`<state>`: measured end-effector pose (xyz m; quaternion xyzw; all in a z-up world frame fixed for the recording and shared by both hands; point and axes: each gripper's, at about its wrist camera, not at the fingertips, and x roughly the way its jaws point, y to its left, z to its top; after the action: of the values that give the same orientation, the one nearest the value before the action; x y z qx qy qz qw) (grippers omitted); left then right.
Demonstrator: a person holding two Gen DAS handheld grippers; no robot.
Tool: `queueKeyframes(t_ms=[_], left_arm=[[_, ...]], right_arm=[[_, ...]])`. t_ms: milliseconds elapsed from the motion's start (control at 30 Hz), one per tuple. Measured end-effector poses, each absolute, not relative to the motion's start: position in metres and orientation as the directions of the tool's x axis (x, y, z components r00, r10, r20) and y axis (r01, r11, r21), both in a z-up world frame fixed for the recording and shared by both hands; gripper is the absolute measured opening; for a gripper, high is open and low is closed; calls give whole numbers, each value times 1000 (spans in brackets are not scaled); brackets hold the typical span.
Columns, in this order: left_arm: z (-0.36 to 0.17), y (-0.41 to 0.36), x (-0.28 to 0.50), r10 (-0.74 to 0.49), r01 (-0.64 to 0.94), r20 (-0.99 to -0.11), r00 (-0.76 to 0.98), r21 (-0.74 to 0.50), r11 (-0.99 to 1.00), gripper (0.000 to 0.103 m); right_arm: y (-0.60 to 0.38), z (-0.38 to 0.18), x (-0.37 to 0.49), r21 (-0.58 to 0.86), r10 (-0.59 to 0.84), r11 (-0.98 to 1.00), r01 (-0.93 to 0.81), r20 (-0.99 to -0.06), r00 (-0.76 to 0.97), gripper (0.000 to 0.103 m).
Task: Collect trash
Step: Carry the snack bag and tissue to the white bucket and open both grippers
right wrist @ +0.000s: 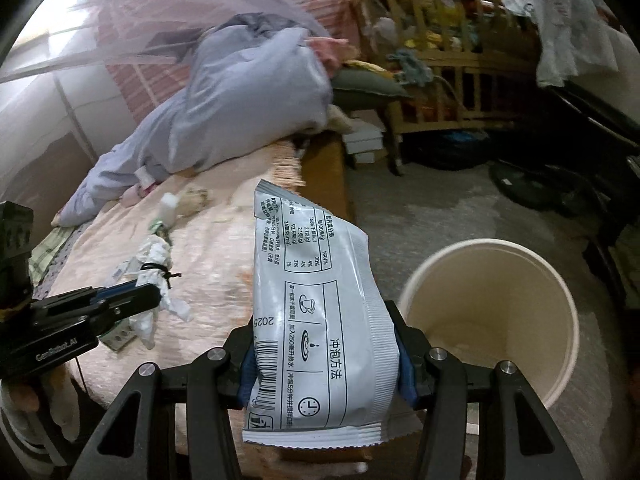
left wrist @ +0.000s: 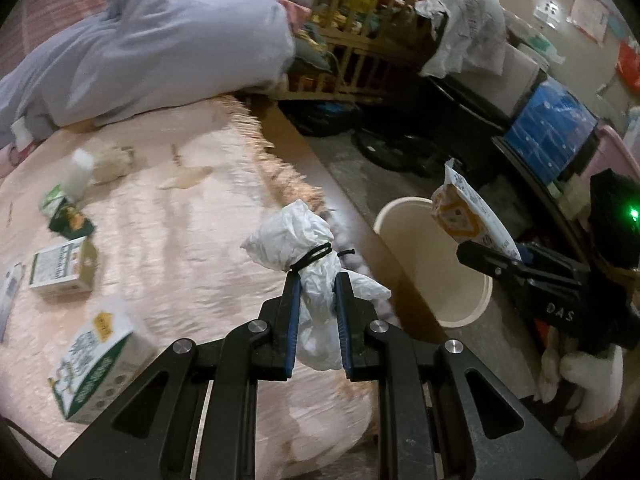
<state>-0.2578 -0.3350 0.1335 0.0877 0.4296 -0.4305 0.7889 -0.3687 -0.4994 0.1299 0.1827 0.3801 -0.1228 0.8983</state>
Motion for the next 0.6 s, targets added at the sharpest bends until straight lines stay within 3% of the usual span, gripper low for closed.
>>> queueKeyframes(t_ms=[333,600], left_arm=[[123,-396,-277,-628,802,-760,168,-266,535,15],[108,-443,-284,-628,823,-772,102,-290,489,15]], right_arm=[[-562,104,-391,182,-212,839,513,-760,615,52],[-600,82,-408,226,-227,767,601,-780,583,52]])
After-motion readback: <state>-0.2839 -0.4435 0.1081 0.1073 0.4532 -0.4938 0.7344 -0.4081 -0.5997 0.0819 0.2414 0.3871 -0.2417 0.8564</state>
